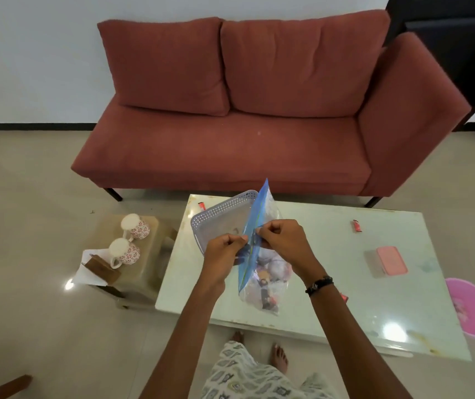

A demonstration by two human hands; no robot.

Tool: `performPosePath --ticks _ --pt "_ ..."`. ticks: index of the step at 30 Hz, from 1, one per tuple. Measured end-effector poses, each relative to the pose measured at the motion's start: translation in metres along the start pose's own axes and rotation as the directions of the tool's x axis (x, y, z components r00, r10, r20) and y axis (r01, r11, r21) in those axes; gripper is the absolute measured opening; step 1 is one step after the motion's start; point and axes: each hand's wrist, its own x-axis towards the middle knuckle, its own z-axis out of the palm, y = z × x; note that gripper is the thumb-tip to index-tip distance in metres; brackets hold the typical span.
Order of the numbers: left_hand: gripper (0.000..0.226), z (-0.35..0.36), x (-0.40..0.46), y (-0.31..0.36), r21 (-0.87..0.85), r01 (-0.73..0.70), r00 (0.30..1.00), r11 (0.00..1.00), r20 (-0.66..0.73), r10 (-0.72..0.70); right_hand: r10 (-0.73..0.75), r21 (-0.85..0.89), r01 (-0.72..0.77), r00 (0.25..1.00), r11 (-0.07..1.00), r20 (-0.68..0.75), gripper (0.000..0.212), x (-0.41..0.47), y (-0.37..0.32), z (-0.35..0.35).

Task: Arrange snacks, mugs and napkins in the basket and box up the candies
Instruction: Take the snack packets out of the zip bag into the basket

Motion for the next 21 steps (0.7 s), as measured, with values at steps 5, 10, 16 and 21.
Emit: performPosePath --ticks 5,10,16,21 --pt "0.015 0.014 -0.003 -0.002 0.073 -0.142 0.989 0.987 -0.03 0.144 0.116 0.043 -0.119 0.991 0.992 0.063 0.006 -0.014 -0.005 -0.006" --pt "0.012 0.008 0.005 -0.002 0.158 -0.203 0.969 0.966 -0.108 0.221 0.25 -0.122 -0.222 0.919 0.967 0.306 0.011 -0.031 -0.003 0.005" --pt "0.011 -0.013 0.008 -0.011 0.089 -0.167 0.971 0.982 -0.157 0.18 0.167 -0.176 -0.112 0.925 0.978 0.342 0.006 -0.042 0.005 0.028" --pt "0.011 -0.039 0.006 -0.013 0.105 0.029 0.998 0.994 0.057 -0.035 -0.05 -0.239 0.114 0.964 0.964 0.261 0.011 -0.032 -0.007 0.047"
